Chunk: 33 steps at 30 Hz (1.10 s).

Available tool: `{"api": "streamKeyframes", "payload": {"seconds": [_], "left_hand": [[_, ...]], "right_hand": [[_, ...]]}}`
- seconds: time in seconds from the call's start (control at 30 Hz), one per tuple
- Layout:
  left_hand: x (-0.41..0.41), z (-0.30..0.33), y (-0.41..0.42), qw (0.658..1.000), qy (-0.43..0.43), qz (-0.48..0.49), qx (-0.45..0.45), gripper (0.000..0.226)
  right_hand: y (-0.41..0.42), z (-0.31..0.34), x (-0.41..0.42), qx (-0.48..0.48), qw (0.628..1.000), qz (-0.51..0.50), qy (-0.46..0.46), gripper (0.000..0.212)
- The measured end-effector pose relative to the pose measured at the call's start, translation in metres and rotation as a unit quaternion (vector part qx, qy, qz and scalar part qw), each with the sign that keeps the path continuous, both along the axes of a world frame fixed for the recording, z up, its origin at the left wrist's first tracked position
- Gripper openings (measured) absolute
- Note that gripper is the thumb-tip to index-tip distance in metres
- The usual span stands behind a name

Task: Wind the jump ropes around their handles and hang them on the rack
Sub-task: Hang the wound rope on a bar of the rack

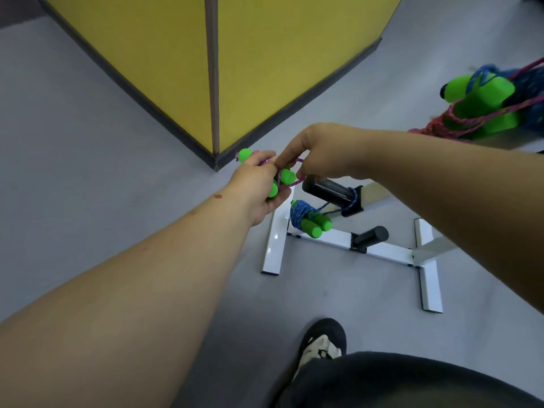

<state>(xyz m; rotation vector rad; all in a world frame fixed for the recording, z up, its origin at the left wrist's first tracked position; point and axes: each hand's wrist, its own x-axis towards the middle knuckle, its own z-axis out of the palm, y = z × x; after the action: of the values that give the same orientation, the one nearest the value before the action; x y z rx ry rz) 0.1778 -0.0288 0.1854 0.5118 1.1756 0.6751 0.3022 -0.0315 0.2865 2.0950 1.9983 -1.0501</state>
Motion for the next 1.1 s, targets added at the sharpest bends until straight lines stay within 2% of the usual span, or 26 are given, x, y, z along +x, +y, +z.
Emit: {"api": "streamKeyframes", "payload": {"seconds": [0.17,0.4,0.53,0.67,0.77,0.93,1.03,1.1], "left_hand": [[0.022,-0.027,0.008,1.000,0.011,-0.017,0.005,0.020],[0.041,-0.045,0.011,0.999,0.022,-0.037,-0.031,0.022],[0.045,-0.050,0.012,0.999,0.014,-0.042,-0.025,0.045],[0.045,-0.049,0.013,0.998,0.021,-0.036,-0.037,0.038],[0.044,-0.048,0.016,0.997,0.046,-0.048,-0.049,0.016],[0.045,-0.048,0.024,0.990,0.090,-0.056,-0.091,0.003],[0.047,-0.045,0.029,0.987,0.109,-0.066,-0.099,0.014],[0.047,-0.041,0.031,0.985,0.117,-0.075,-0.104,0.010]], "right_hand": [[0.008,-0.027,0.017,0.016,0.999,-0.001,-0.045,0.054],[0.011,-0.060,0.033,0.028,0.993,0.040,-0.107,0.045],[0.013,-0.068,0.037,0.024,0.994,0.030,-0.105,0.041],[0.019,-0.077,0.037,0.041,0.991,0.027,-0.121,0.044],[0.021,-0.084,0.039,0.052,0.988,0.030,-0.141,0.041],[0.023,-0.089,0.043,0.055,0.992,-0.003,-0.116,0.041],[0.023,-0.085,0.045,0.046,0.995,-0.041,-0.076,0.038],[0.021,-0.082,0.048,0.050,0.995,-0.067,-0.050,0.037]]}}
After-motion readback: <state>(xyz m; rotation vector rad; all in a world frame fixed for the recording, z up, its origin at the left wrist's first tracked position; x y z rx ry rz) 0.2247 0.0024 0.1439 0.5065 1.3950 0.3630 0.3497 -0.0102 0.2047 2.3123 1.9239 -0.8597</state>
